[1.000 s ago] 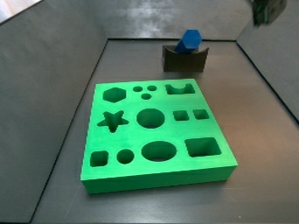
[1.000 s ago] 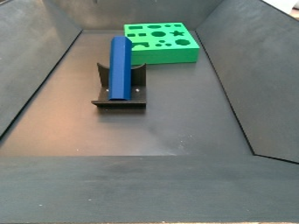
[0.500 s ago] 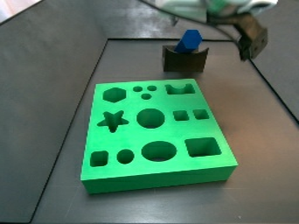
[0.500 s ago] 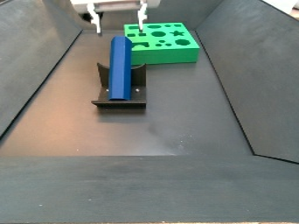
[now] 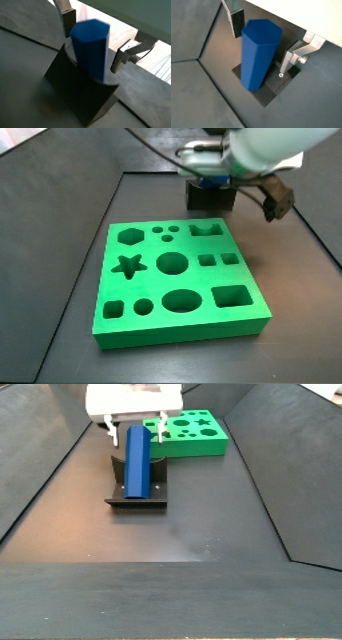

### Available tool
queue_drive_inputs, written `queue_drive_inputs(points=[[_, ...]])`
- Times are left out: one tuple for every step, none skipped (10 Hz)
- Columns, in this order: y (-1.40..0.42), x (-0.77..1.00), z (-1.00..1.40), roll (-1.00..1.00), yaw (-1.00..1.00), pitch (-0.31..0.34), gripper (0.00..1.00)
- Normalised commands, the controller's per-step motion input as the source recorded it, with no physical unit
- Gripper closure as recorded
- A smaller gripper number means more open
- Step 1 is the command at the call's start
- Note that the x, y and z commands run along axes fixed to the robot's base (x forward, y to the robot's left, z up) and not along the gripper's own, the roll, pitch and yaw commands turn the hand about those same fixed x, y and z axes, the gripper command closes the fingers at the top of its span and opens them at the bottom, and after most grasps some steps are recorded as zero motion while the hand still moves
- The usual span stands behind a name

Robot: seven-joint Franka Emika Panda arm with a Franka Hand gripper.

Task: Pick up the hexagon object. Move up. Place the hexagon object on the fixture. Regrasp the hexagon object. Move to above the board. Insert the hexagon object.
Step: Regrasp the hexagon object, then move to above the board.

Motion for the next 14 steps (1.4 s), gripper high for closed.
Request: queue_drive_inputs(points=[[-0.01,0.09,-0.19,0.07,0.01,0.035,0.0],[0.0,0.0,0.0,0.0,0.0,0.0,1.0],[0.38,-0.03,1.0,0.05,0.27,-0.208,1.0],[0.37,-0.03,1.0,0.02,0.25,-0.225,1.0],[0.36,-0.04,1.0,0.0,0.2,-0.245,1.0],[0.33,-0.05,1.0,0.0,0.1,-0.279,1.0],[0.31,-0.06,1.0,-0.01,0.03,-0.279,1.0],[0.3,-0.06,1.0,-0.03,-0.05,-0.259,1.0],[0.29,-0.07,1.0,-0.04,-0.08,-0.246,1.0],[0.27,-0.08,1.0,-0.07,-0.17,-0.208,1.0],[0.27,-0.08,1.0,-0.08,-0.19,-0.19,1.0],[0.25,-0.09,1.0,-0.09,-0.21,-0.158,1.0],[0.24,-0.1,1.0,-0.1,-0.22,-0.104,1.0],[0.22,-0.11,1.0,-0.11,-0.22,-0.063,1.0]])
